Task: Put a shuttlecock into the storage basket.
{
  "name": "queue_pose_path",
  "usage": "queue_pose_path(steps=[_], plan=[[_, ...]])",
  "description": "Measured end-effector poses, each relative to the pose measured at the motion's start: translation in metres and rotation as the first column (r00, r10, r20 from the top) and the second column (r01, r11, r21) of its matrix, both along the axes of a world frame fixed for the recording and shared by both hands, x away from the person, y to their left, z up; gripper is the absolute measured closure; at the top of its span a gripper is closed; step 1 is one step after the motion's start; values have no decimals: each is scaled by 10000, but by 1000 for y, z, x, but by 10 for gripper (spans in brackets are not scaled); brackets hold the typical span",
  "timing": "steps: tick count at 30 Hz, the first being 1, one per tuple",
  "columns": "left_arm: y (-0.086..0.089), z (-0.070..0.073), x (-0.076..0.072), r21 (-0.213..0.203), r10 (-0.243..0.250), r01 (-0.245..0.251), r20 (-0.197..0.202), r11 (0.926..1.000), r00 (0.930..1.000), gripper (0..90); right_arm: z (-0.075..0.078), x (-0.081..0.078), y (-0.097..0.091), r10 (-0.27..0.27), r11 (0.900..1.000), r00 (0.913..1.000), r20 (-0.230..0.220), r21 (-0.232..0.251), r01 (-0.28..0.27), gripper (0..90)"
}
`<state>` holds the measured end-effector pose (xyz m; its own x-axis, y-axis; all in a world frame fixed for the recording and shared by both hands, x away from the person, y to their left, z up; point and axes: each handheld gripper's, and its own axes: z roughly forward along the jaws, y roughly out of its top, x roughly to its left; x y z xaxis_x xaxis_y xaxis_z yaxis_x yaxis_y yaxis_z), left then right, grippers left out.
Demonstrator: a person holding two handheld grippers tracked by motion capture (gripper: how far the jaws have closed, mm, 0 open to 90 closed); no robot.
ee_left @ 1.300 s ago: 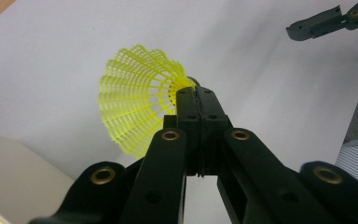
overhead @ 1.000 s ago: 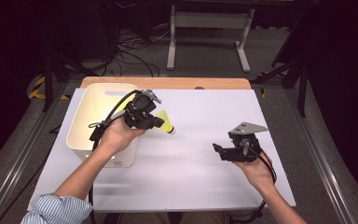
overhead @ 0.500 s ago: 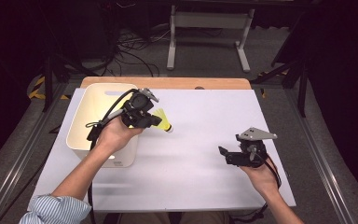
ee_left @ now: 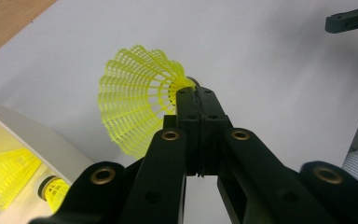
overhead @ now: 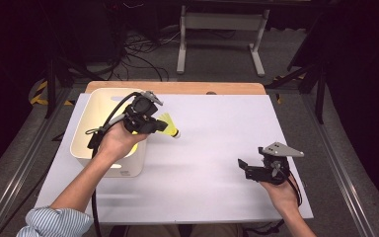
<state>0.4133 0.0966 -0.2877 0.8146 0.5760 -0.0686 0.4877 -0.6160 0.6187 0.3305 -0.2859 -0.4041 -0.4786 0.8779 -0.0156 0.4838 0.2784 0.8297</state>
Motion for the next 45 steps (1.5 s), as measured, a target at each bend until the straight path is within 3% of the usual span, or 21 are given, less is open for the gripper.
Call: queue_pose_path(steps=[14, 45], plan=[[10, 5, -1, -142, 190, -190, 15, 9997, 9998, 900, -14, -10, -21, -632, 9964, 9976, 276, 589, 615, 108], [37, 17, -4, -549, 836, -826, 164, 9951, 9964, 900, -37, -19, -34, -1197, 9909, 9923, 319, 662, 1174, 103]])
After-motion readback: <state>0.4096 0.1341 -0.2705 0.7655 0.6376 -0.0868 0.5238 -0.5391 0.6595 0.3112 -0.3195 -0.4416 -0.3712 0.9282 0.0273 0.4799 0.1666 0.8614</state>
